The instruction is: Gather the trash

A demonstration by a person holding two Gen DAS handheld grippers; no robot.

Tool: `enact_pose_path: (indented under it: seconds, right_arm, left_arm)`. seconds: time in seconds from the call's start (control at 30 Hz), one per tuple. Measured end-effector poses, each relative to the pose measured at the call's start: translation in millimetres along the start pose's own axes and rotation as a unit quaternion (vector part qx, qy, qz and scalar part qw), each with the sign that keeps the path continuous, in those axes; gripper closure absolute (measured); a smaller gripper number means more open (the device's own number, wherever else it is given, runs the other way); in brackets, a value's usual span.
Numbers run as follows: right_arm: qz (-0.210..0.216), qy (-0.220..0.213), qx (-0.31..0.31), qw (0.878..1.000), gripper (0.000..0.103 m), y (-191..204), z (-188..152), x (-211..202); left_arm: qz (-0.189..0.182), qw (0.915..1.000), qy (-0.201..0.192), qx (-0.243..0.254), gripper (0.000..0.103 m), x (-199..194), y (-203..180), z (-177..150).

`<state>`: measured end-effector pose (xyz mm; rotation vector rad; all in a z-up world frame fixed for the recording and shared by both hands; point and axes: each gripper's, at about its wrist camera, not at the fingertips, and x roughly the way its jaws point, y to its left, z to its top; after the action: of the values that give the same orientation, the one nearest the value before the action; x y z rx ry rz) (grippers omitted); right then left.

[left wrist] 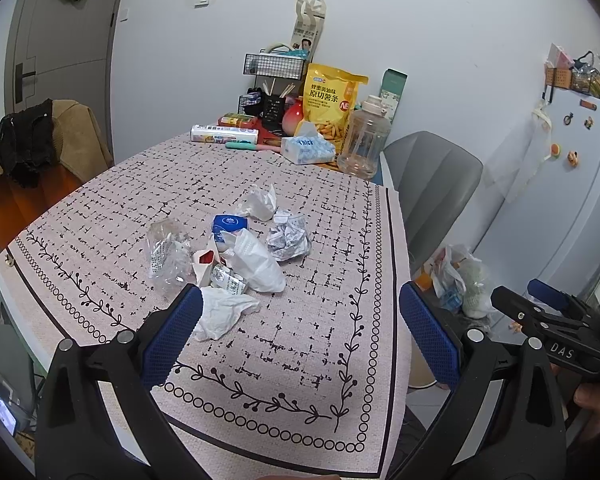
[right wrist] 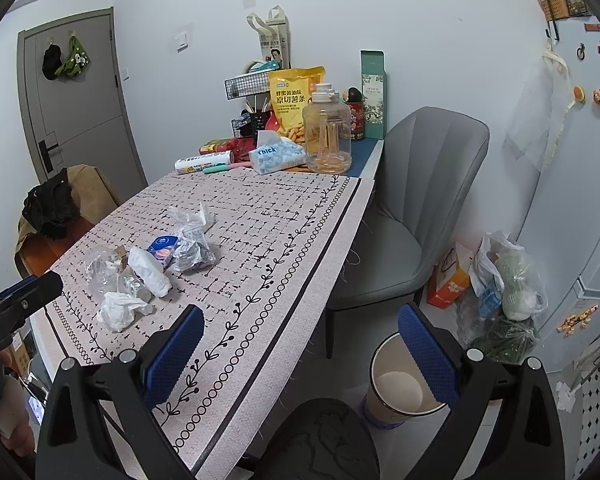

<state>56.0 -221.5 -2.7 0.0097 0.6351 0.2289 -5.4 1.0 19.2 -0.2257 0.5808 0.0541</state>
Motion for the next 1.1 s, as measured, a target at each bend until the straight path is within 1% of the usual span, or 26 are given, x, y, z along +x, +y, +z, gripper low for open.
enact_pose_path:
  seconds: [0.53,1.1]
  right_arm:
    - [0.0,-0.009,-0.003,1.0,0.008,2,4,0]
    - [0.003,-0.003,0.001,1.0,0.008,-2,2,5]
  left_arm:
    - [0.0,1.0,-0.002,0.006,0.006,0,1,2]
    - [-0.006,0.9999,0.006,0.006,0.006,10,-1,0]
